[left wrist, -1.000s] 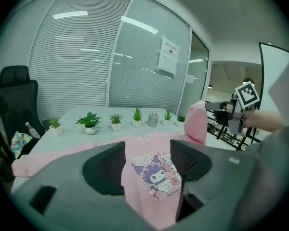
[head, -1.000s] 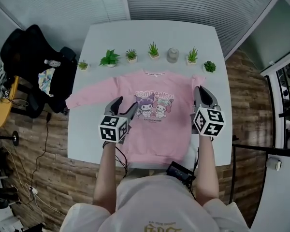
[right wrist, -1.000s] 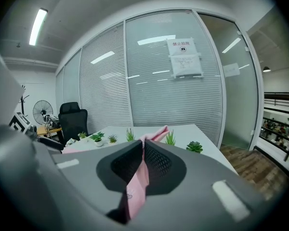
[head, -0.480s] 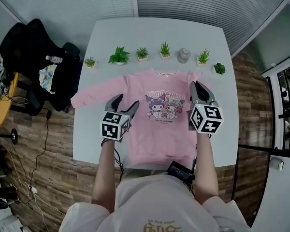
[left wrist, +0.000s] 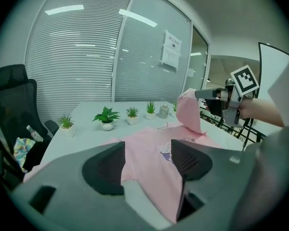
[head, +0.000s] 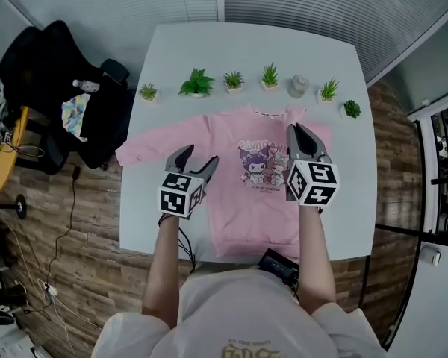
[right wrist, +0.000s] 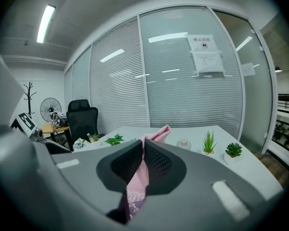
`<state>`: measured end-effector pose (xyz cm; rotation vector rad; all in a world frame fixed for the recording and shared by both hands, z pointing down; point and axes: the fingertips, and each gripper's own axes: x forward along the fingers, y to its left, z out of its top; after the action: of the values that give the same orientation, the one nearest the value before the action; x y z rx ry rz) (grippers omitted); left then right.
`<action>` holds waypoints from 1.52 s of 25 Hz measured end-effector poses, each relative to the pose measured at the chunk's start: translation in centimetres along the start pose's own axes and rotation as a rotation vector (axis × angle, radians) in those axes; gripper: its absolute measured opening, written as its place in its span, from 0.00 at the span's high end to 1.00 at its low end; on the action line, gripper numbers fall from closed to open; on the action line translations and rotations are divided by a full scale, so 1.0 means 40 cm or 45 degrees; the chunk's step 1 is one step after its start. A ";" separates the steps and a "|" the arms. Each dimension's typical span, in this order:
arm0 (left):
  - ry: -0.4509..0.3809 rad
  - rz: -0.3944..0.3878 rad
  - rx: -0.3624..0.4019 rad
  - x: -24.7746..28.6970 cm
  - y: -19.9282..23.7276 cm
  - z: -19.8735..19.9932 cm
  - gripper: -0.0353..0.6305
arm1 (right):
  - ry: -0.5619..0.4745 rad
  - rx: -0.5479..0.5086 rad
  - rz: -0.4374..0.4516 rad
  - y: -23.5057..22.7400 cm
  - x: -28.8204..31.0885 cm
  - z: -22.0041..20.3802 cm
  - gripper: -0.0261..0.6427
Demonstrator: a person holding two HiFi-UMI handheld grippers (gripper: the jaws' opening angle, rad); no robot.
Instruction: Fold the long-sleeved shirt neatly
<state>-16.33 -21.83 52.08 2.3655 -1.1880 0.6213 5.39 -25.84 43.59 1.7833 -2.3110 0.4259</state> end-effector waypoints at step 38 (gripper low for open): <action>0.069 -0.055 -0.097 0.057 0.108 -0.115 0.49 | 0.439 -0.401 0.299 0.331 0.269 -0.388 0.90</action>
<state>-19.56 -23.13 57.80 2.2905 -1.1148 0.6111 -10.53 -27.28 60.19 1.1965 -2.1989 0.3478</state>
